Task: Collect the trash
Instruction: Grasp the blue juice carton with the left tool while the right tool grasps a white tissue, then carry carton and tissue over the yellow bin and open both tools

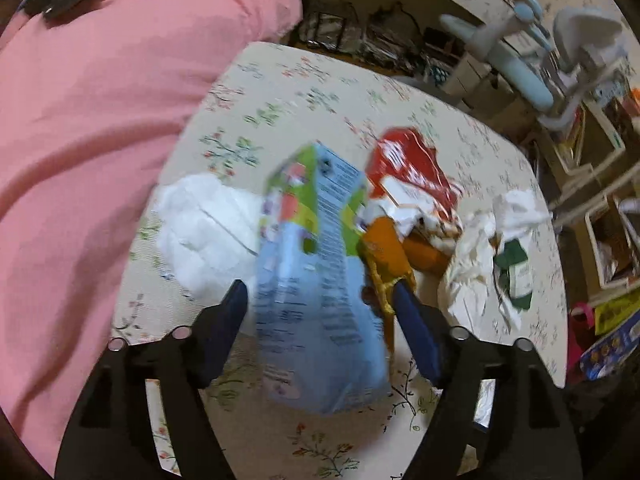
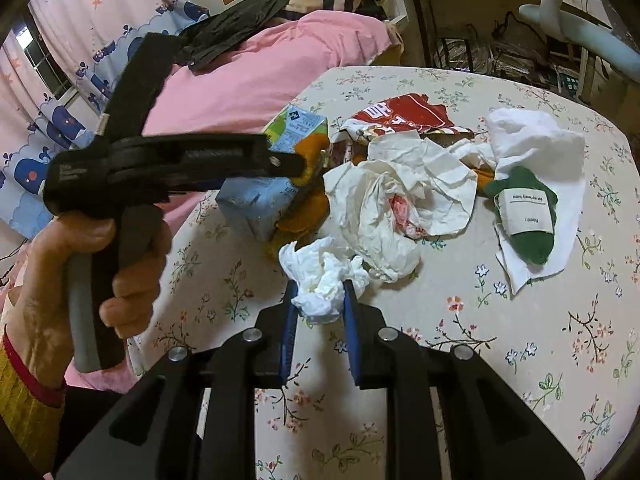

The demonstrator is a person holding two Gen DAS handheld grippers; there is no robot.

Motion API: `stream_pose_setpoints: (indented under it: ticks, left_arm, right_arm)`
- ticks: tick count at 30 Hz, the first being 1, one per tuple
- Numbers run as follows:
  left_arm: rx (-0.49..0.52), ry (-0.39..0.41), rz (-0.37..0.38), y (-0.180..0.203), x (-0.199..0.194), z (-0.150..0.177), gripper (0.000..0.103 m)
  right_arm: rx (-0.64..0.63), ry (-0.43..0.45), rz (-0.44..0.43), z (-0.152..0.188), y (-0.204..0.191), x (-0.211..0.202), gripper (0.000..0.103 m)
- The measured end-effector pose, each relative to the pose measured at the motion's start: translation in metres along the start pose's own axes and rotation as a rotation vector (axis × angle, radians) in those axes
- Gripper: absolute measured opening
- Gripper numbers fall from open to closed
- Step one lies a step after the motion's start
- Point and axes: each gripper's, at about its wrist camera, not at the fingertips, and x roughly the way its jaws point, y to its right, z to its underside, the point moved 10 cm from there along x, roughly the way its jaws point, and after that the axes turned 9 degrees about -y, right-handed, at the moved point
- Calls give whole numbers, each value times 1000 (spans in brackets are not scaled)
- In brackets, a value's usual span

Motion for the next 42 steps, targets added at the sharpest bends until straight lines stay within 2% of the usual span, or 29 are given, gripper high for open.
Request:
stream_pose_setpoints:
  ticks: [3, 7, 12, 14, 15, 17, 19, 23, 28, 31, 34, 38, 42]
  left_arm:
    - [41, 19, -25, 9, -4, -1, 35]
    - [49, 56, -31, 11, -19, -4, 32]
    - [35, 78, -74, 3, -38, -3, 30]
    - [105, 129, -233, 0, -50, -3, 31]
    - [123, 134, -251, 1, -53, -2, 31]
    - [80, 78, -99, 6, -50, 4, 30]
    - [111, 74, -147, 5, -50, 9, 30]
    - [131, 32, -170, -1, -43, 23, 31]
    - [115, 28, -156, -6, -39, 26, 32]
    - [130, 6, -175, -6, -30, 28, 31]
    - [133, 28, -174, -2, -32, 25, 26]
    - [111, 137, -219, -5, -66, 20, 26]
    - [54, 238, -158, -10, -103, 27, 26]
  right_arm:
    - [-1, 1, 0, -1, 1, 0, 22]
    - [0, -2, 0, 1, 2, 2, 22]
    - [-4, 0, -5, 6, 0, -1, 22]
    - [-4, 1, -6, 8, -1, -2, 22]
    - [-3, 0, -8, 9, -2, -2, 22]
    - [-4, 0, -11, 11, -3, -2, 22]
    - [-7, -1, -11, 15, -6, -3, 22]
    - [-6, 1, -12, 21, -7, -6, 22]
    - [1, 6, -13, 24, -5, -10, 22]
    - [1, 10, -16, 24, -2, -11, 22]
    - [-4, 15, -21, 21, -3, -13, 22]
    - [1, 27, -46, 21, -5, -19, 22]
    - [-3, 55, -78, 27, -13, -36, 22]
